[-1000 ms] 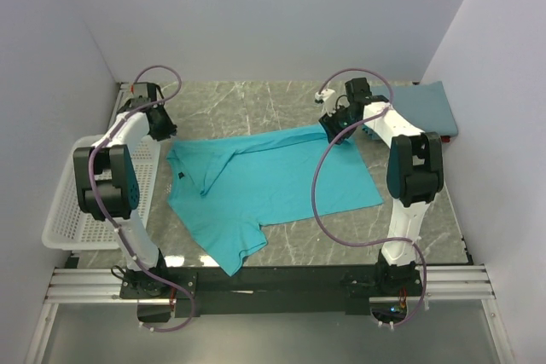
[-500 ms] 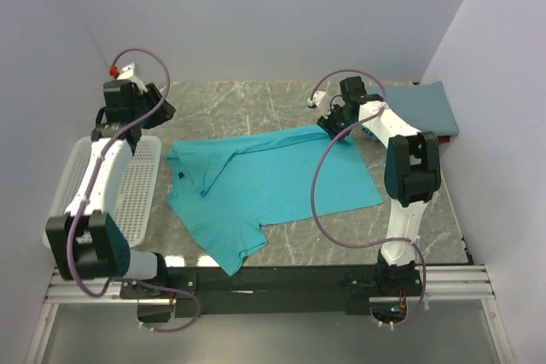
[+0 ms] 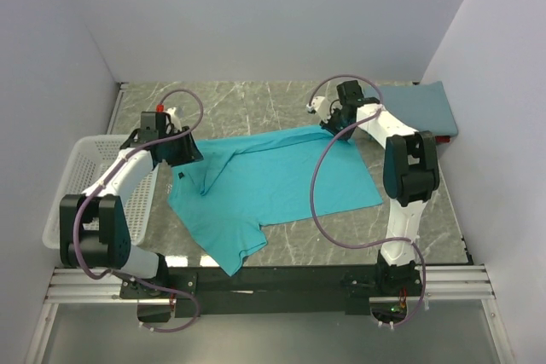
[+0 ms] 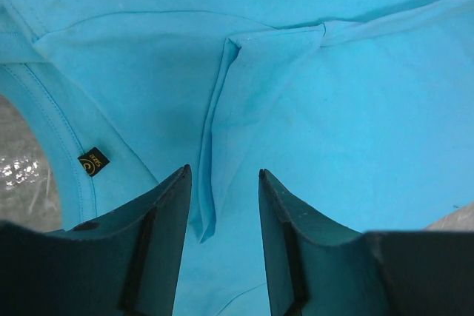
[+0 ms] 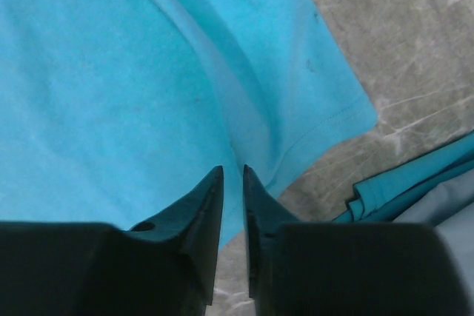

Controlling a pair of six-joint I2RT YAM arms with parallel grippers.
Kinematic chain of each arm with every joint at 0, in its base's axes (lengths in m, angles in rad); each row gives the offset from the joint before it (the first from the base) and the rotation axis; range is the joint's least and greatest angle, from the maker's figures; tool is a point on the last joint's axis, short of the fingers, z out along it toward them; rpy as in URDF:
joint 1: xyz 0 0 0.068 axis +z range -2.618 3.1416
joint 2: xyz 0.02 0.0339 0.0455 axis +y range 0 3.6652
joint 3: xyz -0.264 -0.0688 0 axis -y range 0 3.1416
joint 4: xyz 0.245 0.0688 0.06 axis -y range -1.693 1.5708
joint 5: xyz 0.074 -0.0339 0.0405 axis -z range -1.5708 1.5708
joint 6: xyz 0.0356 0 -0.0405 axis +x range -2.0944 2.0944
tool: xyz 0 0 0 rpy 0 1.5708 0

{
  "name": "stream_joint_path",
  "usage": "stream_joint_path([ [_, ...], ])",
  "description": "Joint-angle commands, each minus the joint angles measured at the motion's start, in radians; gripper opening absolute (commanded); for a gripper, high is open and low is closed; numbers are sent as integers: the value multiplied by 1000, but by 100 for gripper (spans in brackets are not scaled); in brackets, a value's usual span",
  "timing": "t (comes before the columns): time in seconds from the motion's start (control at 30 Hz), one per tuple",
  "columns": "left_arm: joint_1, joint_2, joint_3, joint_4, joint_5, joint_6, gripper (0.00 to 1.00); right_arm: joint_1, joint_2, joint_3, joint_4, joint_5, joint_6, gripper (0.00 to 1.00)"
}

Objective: Fold and stack the t-shirts
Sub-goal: Fold the tshirt

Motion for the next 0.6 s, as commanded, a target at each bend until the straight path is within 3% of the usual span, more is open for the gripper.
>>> stream_joint_path([
  [0.0, -5, -10, 4, 27, 11, 41, 47, 0, 15, -20, 38, 41, 6, 20],
  [0.13, -17, 19, 4, 11, 17, 53, 47, -2, -10, -62, 64, 61, 3, 8],
  [0.3, -45, 56, 21, -12, 8, 71, 48, -6, -41, -97, 113, 102, 17, 0],
  [0.57, -97, 143, 89, -53, -52, 81, 51, -22, -67, -115, 155, 124, 49, 0],
])
